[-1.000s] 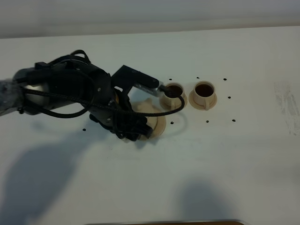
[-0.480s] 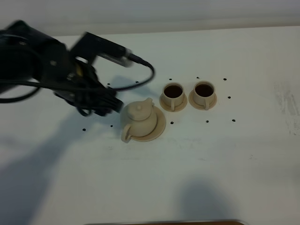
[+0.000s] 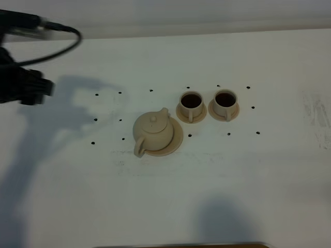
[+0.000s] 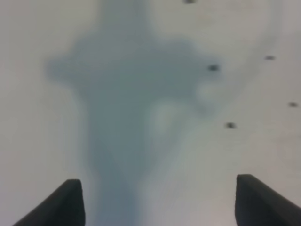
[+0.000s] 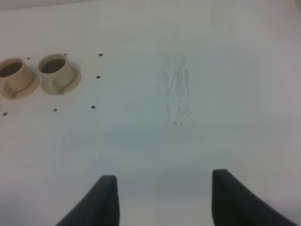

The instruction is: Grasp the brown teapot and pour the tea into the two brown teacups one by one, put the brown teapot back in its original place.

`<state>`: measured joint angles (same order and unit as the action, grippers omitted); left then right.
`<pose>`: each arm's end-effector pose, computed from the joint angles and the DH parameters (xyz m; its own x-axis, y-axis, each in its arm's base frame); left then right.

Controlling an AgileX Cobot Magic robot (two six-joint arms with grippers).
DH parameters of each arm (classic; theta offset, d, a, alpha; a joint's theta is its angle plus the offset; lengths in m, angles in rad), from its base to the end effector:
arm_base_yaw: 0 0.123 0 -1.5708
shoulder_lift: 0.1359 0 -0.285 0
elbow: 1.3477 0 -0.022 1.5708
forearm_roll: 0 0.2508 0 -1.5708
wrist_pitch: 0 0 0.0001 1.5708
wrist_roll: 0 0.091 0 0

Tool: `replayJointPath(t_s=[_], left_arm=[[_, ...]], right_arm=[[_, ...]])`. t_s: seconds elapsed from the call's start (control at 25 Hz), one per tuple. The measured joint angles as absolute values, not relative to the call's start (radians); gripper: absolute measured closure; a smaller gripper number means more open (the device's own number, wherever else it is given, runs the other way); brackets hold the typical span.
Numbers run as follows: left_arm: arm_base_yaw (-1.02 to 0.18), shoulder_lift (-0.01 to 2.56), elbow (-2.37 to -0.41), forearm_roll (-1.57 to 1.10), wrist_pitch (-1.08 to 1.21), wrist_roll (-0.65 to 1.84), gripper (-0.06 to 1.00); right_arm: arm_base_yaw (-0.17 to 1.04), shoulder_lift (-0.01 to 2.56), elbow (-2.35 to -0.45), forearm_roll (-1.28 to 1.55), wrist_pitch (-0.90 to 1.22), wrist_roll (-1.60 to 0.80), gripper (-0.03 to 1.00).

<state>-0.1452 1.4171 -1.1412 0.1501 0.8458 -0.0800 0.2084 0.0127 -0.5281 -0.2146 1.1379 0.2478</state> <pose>0.2904 -0.0322 0.3050 -0.8458 0.1437 -0.5138 0.1036 0.9889 0.1062 -0.0067 -0.0194 0.2805 -0.4917 0.0524 -0.8692 0.0377 0.9985 0.0389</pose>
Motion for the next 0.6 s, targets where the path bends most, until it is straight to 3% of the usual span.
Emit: replayJointPath(t_s=[0.28,0.6], left_arm=[[0.045,1.188,-0.995,0.144,0.852,-0.079,0.23],[0.061,0.861,-0.820,0.101,0.895,-0.079,0.23]], right_arm=[[0.208,0.013,-0.528,-0.215,1.138,0.248,0.54],[0.208,0.013,-0.528,-0.215,1.138,0.248,0.54]])
